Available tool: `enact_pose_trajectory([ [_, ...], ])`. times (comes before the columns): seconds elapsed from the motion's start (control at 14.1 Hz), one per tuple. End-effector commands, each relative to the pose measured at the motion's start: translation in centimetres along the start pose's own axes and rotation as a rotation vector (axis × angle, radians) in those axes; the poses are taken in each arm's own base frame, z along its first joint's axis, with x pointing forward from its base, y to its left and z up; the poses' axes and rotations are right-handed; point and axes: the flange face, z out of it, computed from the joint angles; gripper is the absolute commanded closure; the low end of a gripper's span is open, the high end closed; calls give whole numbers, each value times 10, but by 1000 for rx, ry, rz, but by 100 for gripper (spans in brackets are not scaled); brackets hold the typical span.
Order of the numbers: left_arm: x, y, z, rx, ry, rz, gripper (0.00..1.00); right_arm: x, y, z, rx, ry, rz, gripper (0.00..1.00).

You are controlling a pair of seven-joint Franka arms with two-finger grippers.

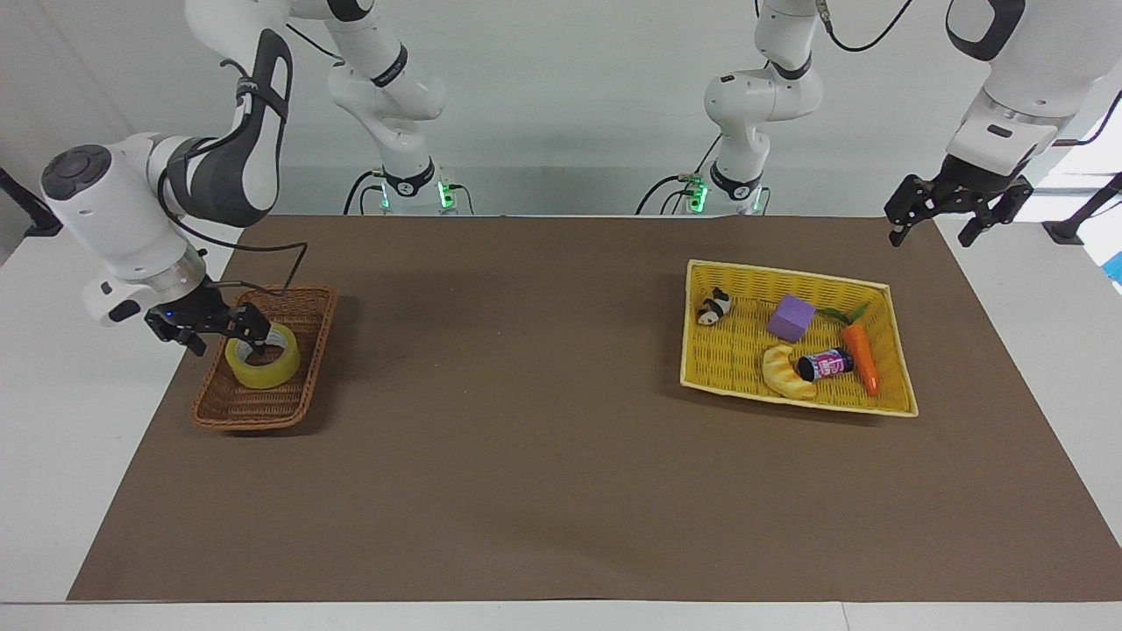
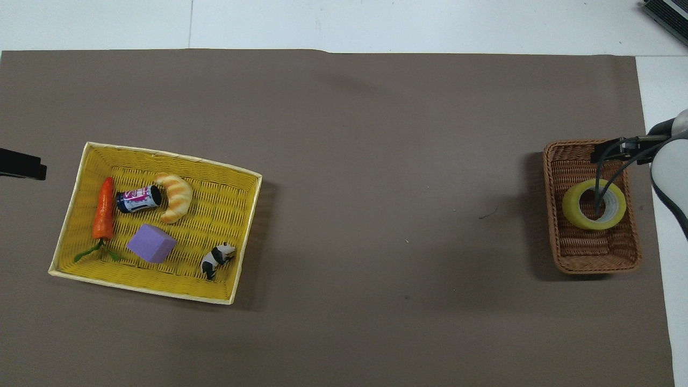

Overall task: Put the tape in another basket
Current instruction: 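Open the right gripper and lift it off the tape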

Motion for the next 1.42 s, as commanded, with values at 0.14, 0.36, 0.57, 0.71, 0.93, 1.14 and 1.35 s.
enact_pose_trajectory([
  [0.14, -3, -7, -6, 15, -3, -21, 0, -33, -70, -67, -15, -8, 205, 0],
  [0.36, -3, -6, -6, 12, -2, -18, 0, -62, -106, -107, -11, -9, 257, 0],
  [0.57, -4, -7, -7, 13, -1, -20, 0, -89, -110, -159, 20, 45, 275, 0],
  [0.71, -4, -7, -6, 14, -4, -20, 0, -107, -99, -196, 28, 78, 284, 0],
  [0.93, -4, -7, -6, 12, -7, -20, 0, -120, -92, -226, 7, 28, 216, 0],
  [1.14, -4, -6, -6, 12, -7, -13, 0, -120, -97, -201, -14, -33, 80, 0],
  [1.35, -3, -2, -6, 13, -5, -10, 0, -122, -91, -198, -13, -42, 84, 0],
])
